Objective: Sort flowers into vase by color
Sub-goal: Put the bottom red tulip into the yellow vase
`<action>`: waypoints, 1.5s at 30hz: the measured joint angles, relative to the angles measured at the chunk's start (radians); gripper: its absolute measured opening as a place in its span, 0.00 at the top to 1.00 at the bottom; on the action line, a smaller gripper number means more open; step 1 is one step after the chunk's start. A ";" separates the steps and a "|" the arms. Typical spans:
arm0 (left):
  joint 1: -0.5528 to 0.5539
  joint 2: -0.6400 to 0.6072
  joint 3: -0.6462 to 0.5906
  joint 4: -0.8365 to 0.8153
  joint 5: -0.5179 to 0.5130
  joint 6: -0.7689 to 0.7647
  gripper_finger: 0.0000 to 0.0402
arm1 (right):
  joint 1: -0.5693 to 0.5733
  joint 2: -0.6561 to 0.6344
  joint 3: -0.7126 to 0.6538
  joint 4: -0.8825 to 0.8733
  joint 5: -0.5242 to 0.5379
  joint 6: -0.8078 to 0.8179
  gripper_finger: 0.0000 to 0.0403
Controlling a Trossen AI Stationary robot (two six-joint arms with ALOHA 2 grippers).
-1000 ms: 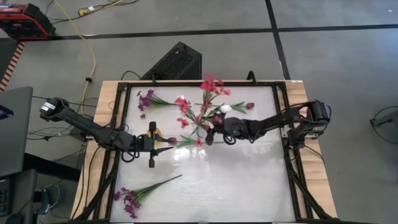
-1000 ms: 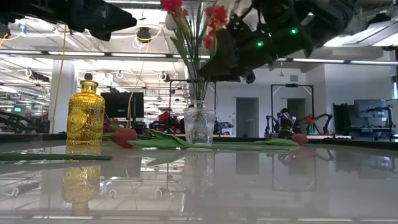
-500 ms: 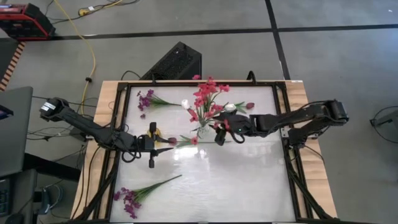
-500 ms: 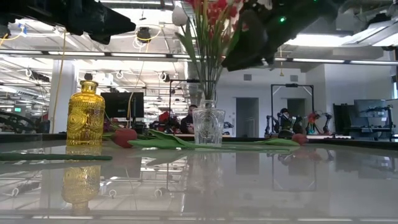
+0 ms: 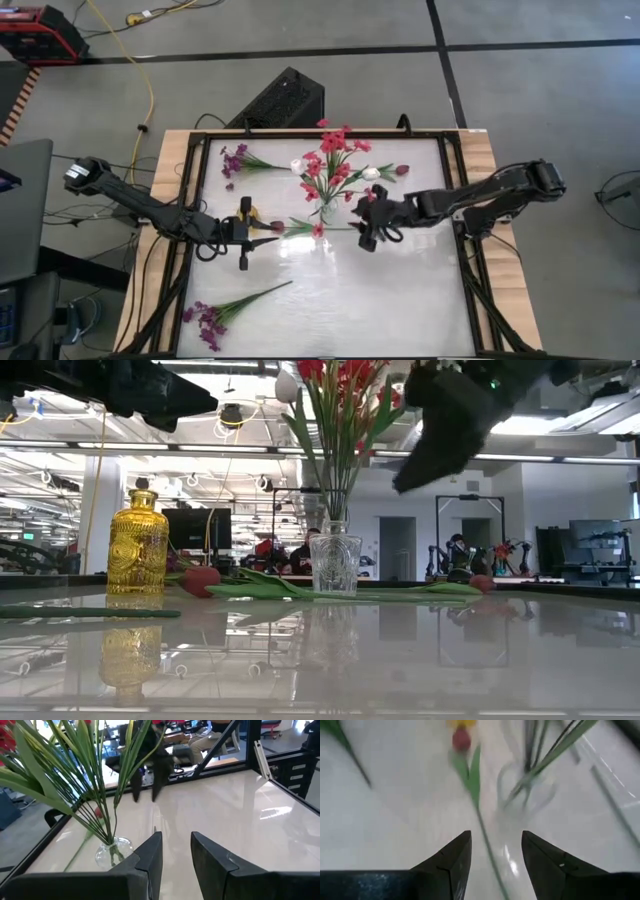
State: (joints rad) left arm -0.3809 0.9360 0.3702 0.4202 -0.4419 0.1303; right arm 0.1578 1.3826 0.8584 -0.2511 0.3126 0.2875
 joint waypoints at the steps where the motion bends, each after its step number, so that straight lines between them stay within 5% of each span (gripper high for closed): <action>1: 0.000 0.000 0.000 0.000 0.000 0.000 0.77 | 0.010 0.022 -0.001 -0.009 -0.001 0.001 0.51; 16: 0.000 0.000 0.000 -0.020 0.012 -0.012 0.77 | 0.038 0.312 -0.001 0.028 0.038 0.089 0.51; 33: 0.000 0.000 0.000 -0.029 0.014 -0.019 0.77 | -0.026 0.334 -0.075 0.056 -0.048 0.117 0.53; 38: 0.000 0.000 0.000 -0.029 0.014 -0.033 0.77 | 0.019 0.335 -0.089 0.073 -0.041 0.141 0.65; 45: 0.000 0.000 0.000 -0.028 0.029 -0.067 0.77 | 0.074 0.336 -0.083 0.070 -0.047 0.154 0.93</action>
State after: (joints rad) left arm -0.3809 0.9357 0.3702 0.3920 -0.4127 0.0633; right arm 0.2318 1.7188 0.7750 -0.1807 0.2661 0.4415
